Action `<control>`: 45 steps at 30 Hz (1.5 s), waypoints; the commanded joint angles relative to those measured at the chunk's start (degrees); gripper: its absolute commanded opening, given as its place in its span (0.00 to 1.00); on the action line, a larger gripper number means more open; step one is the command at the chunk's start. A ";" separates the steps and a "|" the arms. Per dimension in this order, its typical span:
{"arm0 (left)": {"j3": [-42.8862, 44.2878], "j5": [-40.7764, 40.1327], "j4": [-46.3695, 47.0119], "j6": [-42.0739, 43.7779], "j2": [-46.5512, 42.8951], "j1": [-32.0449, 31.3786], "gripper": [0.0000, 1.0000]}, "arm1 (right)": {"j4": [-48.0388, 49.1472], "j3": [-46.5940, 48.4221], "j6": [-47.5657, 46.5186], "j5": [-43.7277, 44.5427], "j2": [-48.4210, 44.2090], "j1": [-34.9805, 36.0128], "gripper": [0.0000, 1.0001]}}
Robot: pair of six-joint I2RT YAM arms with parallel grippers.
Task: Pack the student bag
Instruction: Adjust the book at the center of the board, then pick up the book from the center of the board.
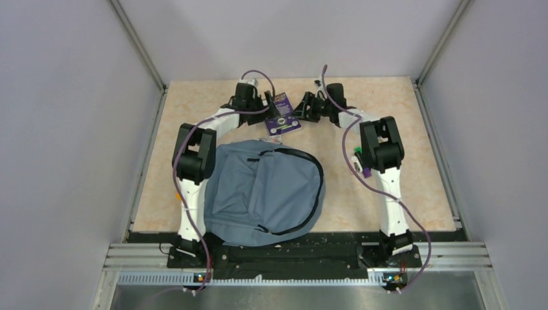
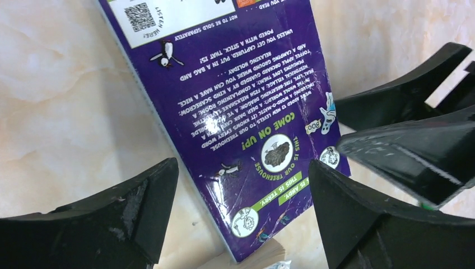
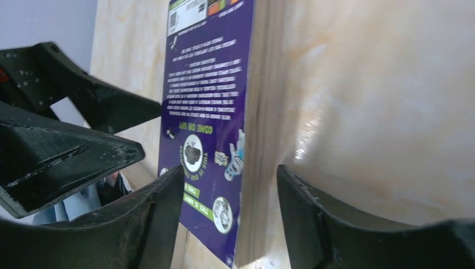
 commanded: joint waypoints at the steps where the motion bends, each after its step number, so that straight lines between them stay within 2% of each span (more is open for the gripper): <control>1: 1.62 3.95 4.16 -2.64 2.64 0.23 0.89 | -1.10 4.55 -0.60 -5.35 3.77 2.89 0.54; 4: 1.62 5.50 4.53 -2.14 2.96 0.23 0.87 | 0.93 4.10 0.80 -6.34 2.93 3.41 0.47; 12: -1.35 8.10 5.87 -0.16 1.19 -0.85 0.74 | 7.65 -4.49 3.57 -6.18 -5.55 3.46 0.41; 23: -6.17 12.15 12.43 -3.26 -2.67 -5.96 0.67 | 8.50 -11.82 1.54 -5.65 -9.80 3.35 0.37; 27: -7.75 14.07 14.94 -4.94 -3.39 -7.80 0.66 | 10.11 -16.77 0.59 -4.83 -11.58 3.38 0.37; 34: -10.93 14.90 17.73 -6.50 -4.67 -9.61 0.65 | 8.59 -19.49 -1.72 -3.75 -12.39 3.29 0.39; 39: -12.05 12.09 15.29 -4.22 -6.58 -10.01 0.65 | 9.22 -22.40 -2.11 -1.23 -15.71 3.27 0.15; 41: -12.74 10.54 14.39 -2.58 -8.35 -9.99 0.66 | 8.70 -23.87 -2.88 0.59 -18.03 3.14 0.10; 43: -13.34 9.33 13.83 -1.41 -10.61 -9.95 0.66 | 8.53 -25.50 -3.03 2.24 -20.48 2.74 0.00; 45: -13.86 8.21 13.33 -0.32 -12.48 -9.90 0.67 | 10.01 -27.78 -2.30 2.99 -23.31 2.02 0.00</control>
